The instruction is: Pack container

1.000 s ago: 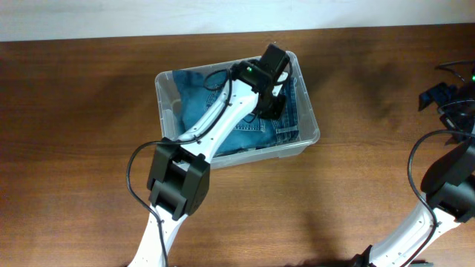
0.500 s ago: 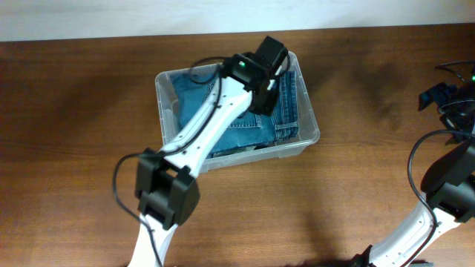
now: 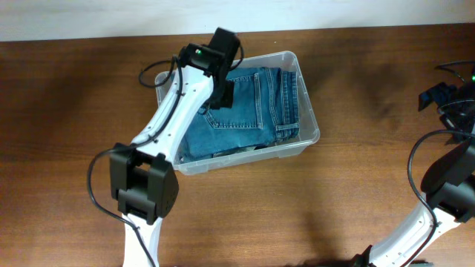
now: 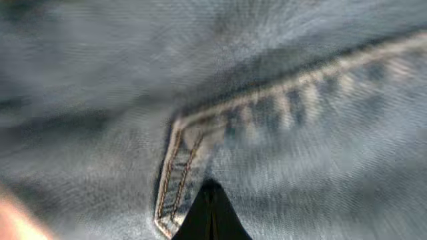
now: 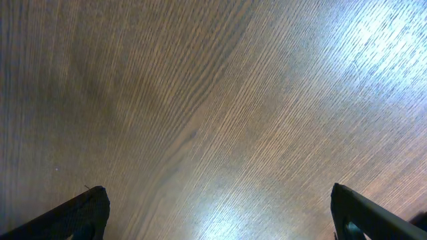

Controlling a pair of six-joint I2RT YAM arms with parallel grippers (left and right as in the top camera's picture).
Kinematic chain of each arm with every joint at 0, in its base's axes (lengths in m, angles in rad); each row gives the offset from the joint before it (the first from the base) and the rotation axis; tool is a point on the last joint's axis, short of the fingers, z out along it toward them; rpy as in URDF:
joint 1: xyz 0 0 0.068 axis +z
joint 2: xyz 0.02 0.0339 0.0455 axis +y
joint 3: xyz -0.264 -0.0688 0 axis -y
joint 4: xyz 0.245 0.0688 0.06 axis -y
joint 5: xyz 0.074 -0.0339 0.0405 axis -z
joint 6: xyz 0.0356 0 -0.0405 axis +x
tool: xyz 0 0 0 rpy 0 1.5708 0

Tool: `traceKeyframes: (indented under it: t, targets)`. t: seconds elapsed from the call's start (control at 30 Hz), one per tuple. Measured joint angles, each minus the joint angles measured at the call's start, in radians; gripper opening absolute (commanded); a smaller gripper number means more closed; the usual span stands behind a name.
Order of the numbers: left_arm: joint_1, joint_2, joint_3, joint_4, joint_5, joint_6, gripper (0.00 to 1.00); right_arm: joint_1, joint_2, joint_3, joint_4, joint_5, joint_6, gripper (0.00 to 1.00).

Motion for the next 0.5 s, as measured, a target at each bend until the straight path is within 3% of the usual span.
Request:
traceKeyframes:
  t: [0.3, 0.5]
  targets:
    - [0.005, 0.023, -0.055, 0.048, 0.018, 0.001, 0.01, 0.0, 0.0, 0.0, 0.0, 0.0, 0.001, 0.98]
    - [0.003, 0.036, 0.115, 0.034, 0.047, 0.005, 0.01, 0.0, 0.0, 0.0, 0.0, 0.0, 0.0, 0.98]
